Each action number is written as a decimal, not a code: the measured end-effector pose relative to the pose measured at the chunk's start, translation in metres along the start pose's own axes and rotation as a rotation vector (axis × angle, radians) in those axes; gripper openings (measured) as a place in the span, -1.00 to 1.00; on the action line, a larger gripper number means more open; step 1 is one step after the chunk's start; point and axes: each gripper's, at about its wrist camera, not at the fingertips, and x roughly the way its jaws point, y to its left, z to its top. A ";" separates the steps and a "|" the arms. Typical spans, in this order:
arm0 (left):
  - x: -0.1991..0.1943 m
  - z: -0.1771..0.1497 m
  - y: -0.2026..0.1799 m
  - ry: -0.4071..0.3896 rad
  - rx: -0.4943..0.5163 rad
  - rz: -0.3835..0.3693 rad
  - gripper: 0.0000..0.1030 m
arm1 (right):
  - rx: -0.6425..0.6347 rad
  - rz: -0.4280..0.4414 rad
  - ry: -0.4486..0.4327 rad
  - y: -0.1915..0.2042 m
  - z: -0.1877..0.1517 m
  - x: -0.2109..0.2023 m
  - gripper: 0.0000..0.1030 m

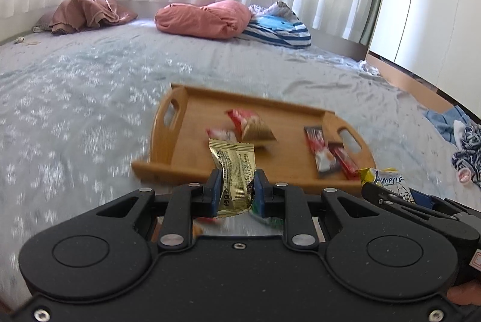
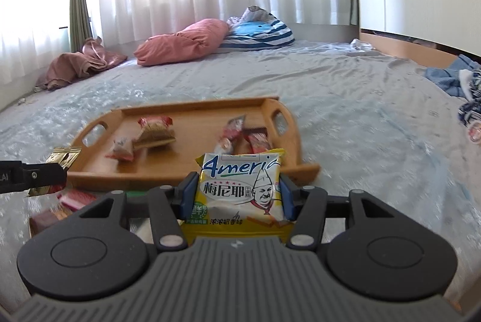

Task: Organize snacks
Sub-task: 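Lift both held packets and carry them over the wooden tray, then lower both packets onto the tray and open both grippers, then move both open tools back to the snack pile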

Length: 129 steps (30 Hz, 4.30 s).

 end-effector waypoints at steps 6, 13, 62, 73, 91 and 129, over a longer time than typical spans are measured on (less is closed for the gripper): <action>0.032 0.020 0.012 0.003 -0.013 0.016 -0.59 | 0.035 0.066 0.011 0.006 0.026 0.026 0.12; 0.073 0.038 0.030 0.023 -0.045 0.026 -0.59 | 0.053 0.112 0.026 0.017 0.044 0.067 0.12; 0.151 0.030 0.054 0.148 -0.069 0.066 -0.49 | -0.003 0.088 0.180 0.051 0.034 0.155 0.14; 0.148 0.030 0.057 0.153 -0.067 0.078 -0.31 | 0.003 0.088 0.186 0.050 0.035 0.153 0.33; 0.111 0.025 0.048 0.141 -0.061 0.028 0.33 | -0.015 0.109 0.149 0.043 0.039 0.121 0.53; 0.037 -0.041 0.044 0.121 -0.008 0.074 0.69 | -0.110 0.169 0.067 0.011 -0.022 0.027 0.99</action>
